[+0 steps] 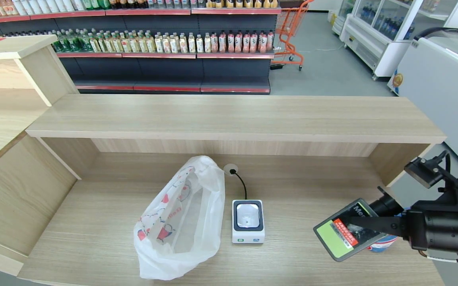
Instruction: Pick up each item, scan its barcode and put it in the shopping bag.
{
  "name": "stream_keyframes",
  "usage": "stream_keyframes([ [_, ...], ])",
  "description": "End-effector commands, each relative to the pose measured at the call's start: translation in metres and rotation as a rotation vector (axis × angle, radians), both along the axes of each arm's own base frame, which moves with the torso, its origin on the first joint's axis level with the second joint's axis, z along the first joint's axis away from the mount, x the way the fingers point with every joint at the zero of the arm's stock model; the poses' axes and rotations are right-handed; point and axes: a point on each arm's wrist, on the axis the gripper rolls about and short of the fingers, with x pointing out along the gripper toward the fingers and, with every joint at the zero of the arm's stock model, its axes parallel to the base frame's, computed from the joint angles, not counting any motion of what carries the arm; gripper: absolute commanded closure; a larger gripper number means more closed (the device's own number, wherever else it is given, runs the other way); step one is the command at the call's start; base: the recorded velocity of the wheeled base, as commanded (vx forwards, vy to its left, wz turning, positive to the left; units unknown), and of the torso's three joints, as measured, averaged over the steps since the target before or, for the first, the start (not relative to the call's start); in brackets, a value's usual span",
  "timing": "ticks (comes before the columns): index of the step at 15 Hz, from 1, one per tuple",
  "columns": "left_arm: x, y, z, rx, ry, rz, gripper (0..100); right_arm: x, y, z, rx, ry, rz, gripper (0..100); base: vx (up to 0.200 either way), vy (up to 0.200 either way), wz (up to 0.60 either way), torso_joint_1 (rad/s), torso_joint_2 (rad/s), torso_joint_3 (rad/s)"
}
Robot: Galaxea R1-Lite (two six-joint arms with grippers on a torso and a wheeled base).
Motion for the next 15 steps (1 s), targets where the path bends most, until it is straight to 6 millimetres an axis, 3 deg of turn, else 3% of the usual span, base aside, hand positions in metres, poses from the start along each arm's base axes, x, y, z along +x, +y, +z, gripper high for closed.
stream_keyframes([
  [1,0.0,0.0,0.0,0.002,0.0,0.0,0,0.001,0.001,-0.003,-0.002,0.015,0.006,100,0.0,0.0,0.0,0.0,0.0,0.0],
  [3,0.0,0.0,0.0,-0.001,0.0,0.0,0,0.002,0.001,-0.003,-0.002,0.016,0.006,100,0.0,0.0,0.0,0.0,0.0,0.0],
  [10,0.0,0.0,0.0,-0.001,0.0,0.0,0,0.024,0.009,-0.005,-0.103,-0.067,-0.073,100,0.0,0.2,0.0,0.0,0.01,0.002],
  [12,0.0,0.0,0.0,0.001,0.0,0.0,0,0.039,0.014,-0.017,-0.137,-0.066,-0.096,100,0.0,0.2,0.0,-0.002,0.0,0.0],
  [15,0.0,0.0,0.0,-0.001,0.0,0.001,0,0.061,0.02,-0.042,-0.19,-0.055,-0.123,100,0.0,0.0,0.0,0.0,0.0,0.0],
])
